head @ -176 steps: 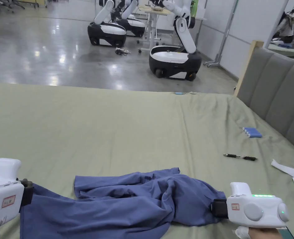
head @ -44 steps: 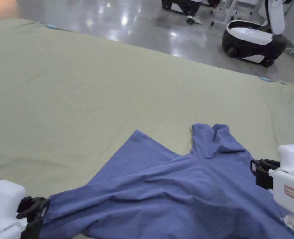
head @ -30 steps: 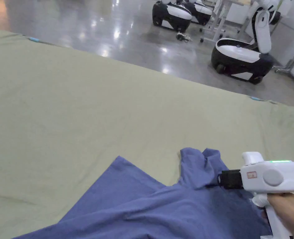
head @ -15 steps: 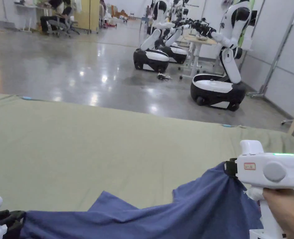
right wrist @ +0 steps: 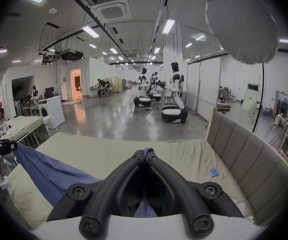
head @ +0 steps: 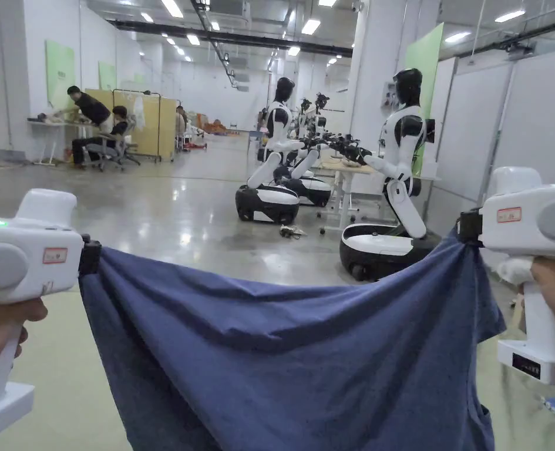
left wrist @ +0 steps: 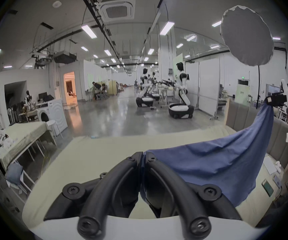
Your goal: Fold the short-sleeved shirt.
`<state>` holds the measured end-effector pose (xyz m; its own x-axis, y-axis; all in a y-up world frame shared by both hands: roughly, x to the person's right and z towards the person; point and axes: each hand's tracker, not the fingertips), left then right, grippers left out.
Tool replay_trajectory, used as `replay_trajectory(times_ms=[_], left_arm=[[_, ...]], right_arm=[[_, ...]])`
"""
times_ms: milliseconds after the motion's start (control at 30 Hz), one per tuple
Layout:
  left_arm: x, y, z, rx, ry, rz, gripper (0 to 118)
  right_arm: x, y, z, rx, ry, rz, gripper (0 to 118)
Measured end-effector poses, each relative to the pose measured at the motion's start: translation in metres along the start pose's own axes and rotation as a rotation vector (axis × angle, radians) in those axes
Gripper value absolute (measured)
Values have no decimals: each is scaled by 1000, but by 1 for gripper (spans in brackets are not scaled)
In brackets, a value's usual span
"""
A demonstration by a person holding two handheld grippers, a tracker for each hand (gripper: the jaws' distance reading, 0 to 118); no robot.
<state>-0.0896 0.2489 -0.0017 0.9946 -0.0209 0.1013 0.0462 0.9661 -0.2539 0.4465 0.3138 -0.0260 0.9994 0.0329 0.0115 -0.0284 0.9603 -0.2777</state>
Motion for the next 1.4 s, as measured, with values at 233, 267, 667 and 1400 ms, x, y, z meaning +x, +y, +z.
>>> replay_trajectory(times_ms=[233,267,667,1400], left_arm=[[0,98,-20,108,110,-49,5],[1,108,-27,117,119,-48,5],[-6,170,-55,167,209,-42,5],[19,-39,-75,-125,148,1,5]], right_arm=[[12,89,-3,103,-64,2,0],[12,97,-4,123,-70,5,0],[12,153,-18,253,-66,-16,0],[8,-70,-35,-24,-86,-22,0]])
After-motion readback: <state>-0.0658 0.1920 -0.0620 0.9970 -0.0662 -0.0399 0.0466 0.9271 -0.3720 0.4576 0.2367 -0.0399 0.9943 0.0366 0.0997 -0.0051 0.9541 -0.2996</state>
